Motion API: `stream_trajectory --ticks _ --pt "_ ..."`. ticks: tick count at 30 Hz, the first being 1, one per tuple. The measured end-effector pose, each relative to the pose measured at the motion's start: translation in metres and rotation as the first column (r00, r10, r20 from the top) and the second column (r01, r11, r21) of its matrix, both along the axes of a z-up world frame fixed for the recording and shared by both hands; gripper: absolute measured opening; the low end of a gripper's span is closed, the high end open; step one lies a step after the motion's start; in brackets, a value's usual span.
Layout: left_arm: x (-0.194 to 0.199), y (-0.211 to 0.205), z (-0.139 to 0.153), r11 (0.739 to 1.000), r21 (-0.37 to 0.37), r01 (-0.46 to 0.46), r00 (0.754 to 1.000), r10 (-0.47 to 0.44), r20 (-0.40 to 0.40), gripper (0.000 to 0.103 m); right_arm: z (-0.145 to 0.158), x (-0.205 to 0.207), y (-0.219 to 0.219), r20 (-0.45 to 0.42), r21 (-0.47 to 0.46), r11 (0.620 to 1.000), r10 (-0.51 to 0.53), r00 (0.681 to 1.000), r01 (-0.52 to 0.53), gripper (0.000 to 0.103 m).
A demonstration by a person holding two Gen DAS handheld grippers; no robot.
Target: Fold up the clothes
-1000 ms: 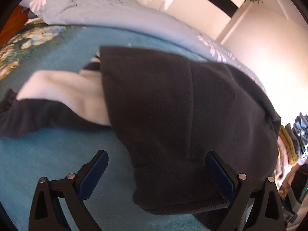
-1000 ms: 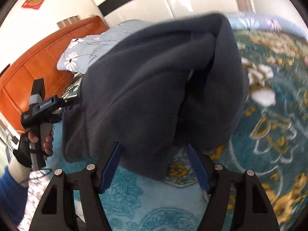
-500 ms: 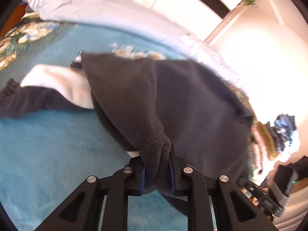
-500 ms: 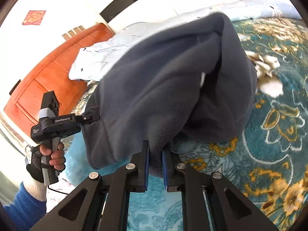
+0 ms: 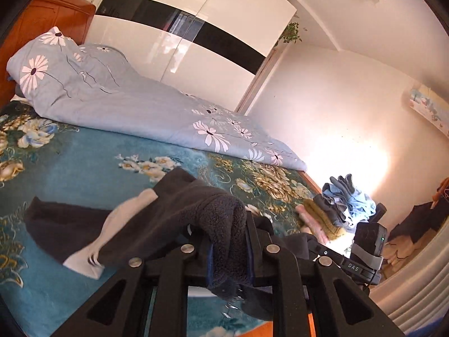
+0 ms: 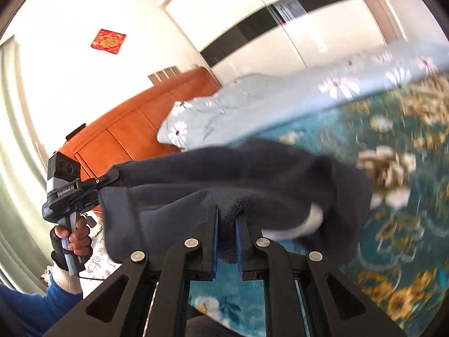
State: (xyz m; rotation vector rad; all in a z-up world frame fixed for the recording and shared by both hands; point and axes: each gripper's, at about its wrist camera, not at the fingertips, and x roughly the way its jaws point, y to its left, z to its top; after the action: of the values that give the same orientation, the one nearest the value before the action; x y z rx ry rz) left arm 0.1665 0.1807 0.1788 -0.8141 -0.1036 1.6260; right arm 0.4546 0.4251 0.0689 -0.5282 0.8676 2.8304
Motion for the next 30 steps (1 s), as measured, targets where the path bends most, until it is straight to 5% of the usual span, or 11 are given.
stream_trajectory --ticks 5,11,16,22,25,30 --pt "-0.047 0.069 -0.036 0.998 -0.055 -0.003 0.995 0.009 0.101 0.019 -0.004 -0.040 0.036 0.037 -0.016 0.994 -0.103 0.994 0.104 0.011" --pt "-0.072 0.156 -0.074 0.991 -0.133 -0.028 0.995 0.040 0.091 0.025 -0.023 -0.051 0.105 0.125 -0.056 0.974 -0.212 0.969 0.220 0.011" --pt "-0.078 0.196 -0.113 0.976 -0.218 -0.005 0.994 0.029 0.109 0.047 -0.059 -0.068 0.156 0.245 -0.122 0.946 -0.266 0.932 0.302 0.011" --pt "-0.068 0.170 -0.120 0.971 -0.219 0.093 0.988 -0.063 0.140 0.070 -0.095 -0.066 0.178 0.291 -0.208 0.925 -0.252 0.923 0.319 0.011" --pt "-0.063 0.145 -0.107 0.972 -0.208 0.106 0.991 -0.086 0.104 0.077 -0.097 -0.067 0.179 0.299 -0.214 0.923 -0.249 0.921 0.319 0.011" --pt "-0.063 0.116 -0.109 0.962 -0.273 -0.004 0.999 -0.009 -0.046 0.081 -0.096 -0.068 0.179 0.310 -0.216 0.922 -0.247 0.918 0.321 0.011"
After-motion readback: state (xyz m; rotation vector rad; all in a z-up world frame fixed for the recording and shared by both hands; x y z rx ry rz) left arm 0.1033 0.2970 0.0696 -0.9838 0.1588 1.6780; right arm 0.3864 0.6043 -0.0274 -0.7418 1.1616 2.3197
